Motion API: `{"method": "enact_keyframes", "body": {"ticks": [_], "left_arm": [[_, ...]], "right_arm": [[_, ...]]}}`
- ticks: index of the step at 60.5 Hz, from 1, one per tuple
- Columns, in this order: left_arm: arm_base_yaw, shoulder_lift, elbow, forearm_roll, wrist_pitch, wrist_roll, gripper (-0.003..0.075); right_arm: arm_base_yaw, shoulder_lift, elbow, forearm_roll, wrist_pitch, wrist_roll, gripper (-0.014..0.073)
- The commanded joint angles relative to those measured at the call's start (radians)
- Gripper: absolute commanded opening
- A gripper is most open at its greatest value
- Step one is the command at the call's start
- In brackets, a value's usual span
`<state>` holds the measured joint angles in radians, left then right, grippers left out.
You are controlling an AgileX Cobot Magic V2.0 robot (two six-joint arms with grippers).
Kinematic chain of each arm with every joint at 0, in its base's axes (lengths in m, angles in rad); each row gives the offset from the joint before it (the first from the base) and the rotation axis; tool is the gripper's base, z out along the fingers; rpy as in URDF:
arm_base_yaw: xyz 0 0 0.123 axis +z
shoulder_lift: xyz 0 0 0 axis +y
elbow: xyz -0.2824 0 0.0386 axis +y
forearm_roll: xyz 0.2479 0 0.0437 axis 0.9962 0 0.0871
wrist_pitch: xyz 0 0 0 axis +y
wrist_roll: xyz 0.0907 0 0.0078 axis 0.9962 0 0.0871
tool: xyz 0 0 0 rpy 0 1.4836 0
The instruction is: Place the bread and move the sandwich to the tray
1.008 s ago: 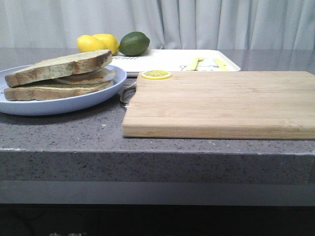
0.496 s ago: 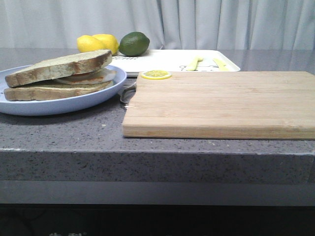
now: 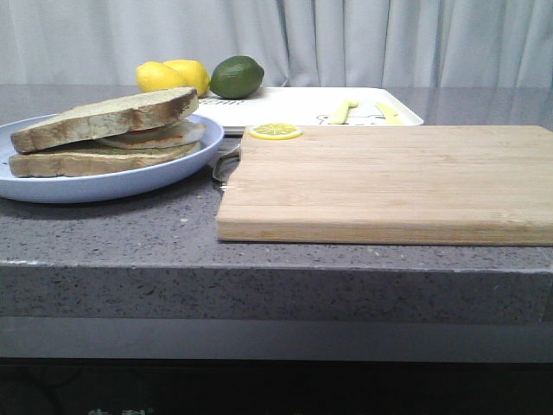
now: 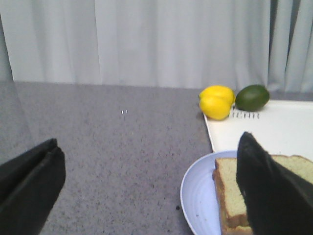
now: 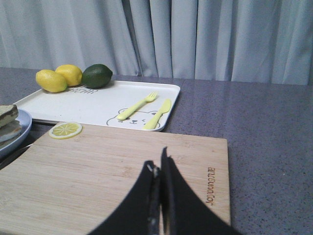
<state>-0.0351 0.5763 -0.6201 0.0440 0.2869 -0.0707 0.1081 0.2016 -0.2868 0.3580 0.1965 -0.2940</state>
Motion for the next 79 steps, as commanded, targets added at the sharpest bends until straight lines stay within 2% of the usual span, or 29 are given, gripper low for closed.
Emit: {"method": "enact_keyframes", "body": {"ticks": [1,15,38,48,72,76,79], "left_arm": [[-0.008,0.139,-0.102,-0.032,0.012,0.000,0.0691],[-0.030,0.487,-0.328,-0.073,0.254,0.000,0.0691],[-0.097,0.901,-0.561,-0.073,0.424,0.000,0.0691],[-0.097,0.977,-0.612,-0.050,0.472,-0.002,0.0691],[-0.078,1.022,-0.615,-0.052,0.467,-0.007,0.0689],[-0.078,1.030,-0.615,-0.052,0.475,-0.007,0.0661],[-0.078,1.034,-0.615,-0.054,0.479,-0.007,0.0608]], "right_arm": [[0.000,0.007,-0.027,0.013,-0.086,0.000,-0.0051],[0.000,0.007,-0.027,0.013,-0.090,0.000,-0.0051],[0.000,0.007,-0.027,0.013,-0.092,0.000,-0.0051],[0.000,0.007,-0.027,0.013,-0.091,0.000,-0.0051],[0.000,0.007,-0.027,0.013,-0.091,0.000,-0.0051],[0.000,0.007,-0.027,0.013,-0.091,0.000,-0.0051],[0.000,0.007,-0.027,0.013,-0.091,0.000,-0.0051]]}}
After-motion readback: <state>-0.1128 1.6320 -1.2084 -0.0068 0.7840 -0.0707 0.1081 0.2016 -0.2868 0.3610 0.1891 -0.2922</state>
